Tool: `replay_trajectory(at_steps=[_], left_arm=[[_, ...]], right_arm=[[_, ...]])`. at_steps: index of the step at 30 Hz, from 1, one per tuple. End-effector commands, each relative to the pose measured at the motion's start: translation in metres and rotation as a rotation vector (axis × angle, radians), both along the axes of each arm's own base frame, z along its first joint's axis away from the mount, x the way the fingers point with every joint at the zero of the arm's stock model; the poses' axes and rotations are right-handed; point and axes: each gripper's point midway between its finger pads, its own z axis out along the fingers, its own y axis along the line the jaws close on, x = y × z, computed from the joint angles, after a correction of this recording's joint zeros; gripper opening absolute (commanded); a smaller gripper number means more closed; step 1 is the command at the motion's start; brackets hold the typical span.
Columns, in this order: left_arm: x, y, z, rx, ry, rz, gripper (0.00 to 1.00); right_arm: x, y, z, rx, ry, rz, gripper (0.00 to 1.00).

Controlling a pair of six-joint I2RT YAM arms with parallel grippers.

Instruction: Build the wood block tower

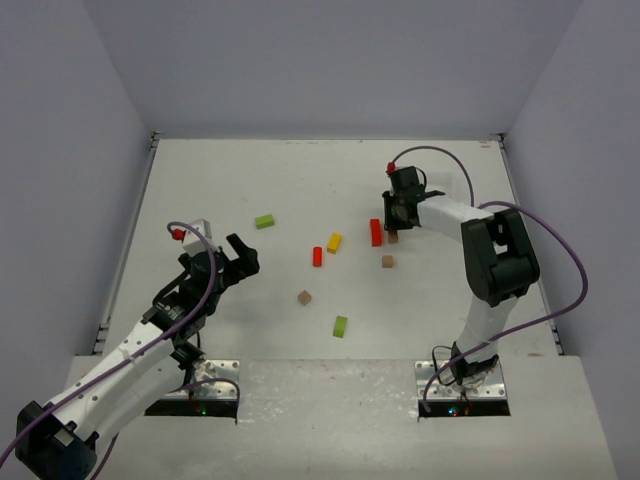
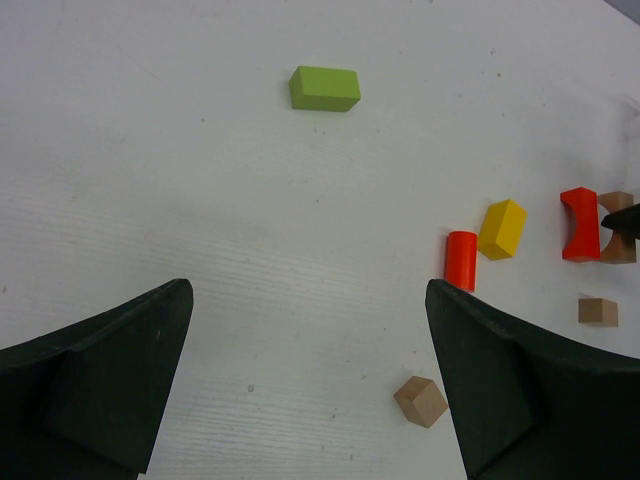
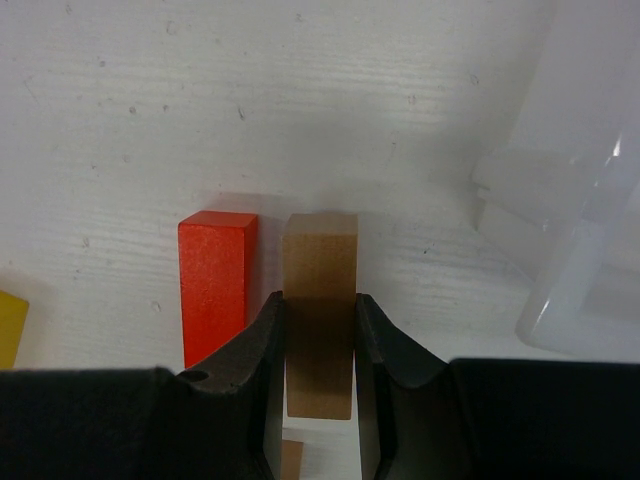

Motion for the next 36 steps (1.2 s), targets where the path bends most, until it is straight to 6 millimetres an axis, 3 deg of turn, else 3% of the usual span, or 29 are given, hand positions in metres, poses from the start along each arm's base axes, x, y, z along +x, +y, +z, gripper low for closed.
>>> replay_trajectory(at_steps=[1, 8, 14, 20, 24, 36], left_arm=[[0.005, 0.002, 0.010, -0.003, -0.042, 0.012, 1.00], [0.006, 0.002, 0.010, -0.006, -0.043, 0.013, 1.00], [0.005, 0.002, 0.010, -0.007, -0.042, 0.011, 1.00], [0.005, 0.001, 0.010, -0.008, -0.043, 0.008, 1.00], [0.004, 0.002, 0.010, -0.007, -0.042, 0.011, 1.00], [0.004, 0.001, 0.010, -0.008, -0.043, 0.006, 1.00]], right_arm=[[0.007, 0.000, 0.004, 0.006, -0.009, -0.025, 0.24], [0.005, 0.003, -0.001, 0.021, 0.015, -0.033, 0.28], [0.006, 0.002, -0.001, 0.022, 0.031, -0.055, 0.41], [0.009, 0.002, -0.004, 0.022, 0.043, -0.083, 0.37], [0.014, -0.001, -0.003, 0.010, 0.036, -0.118, 0.27], [0.018, 0.000, -0.007, 0.008, 0.053, -0.143, 0.29]])
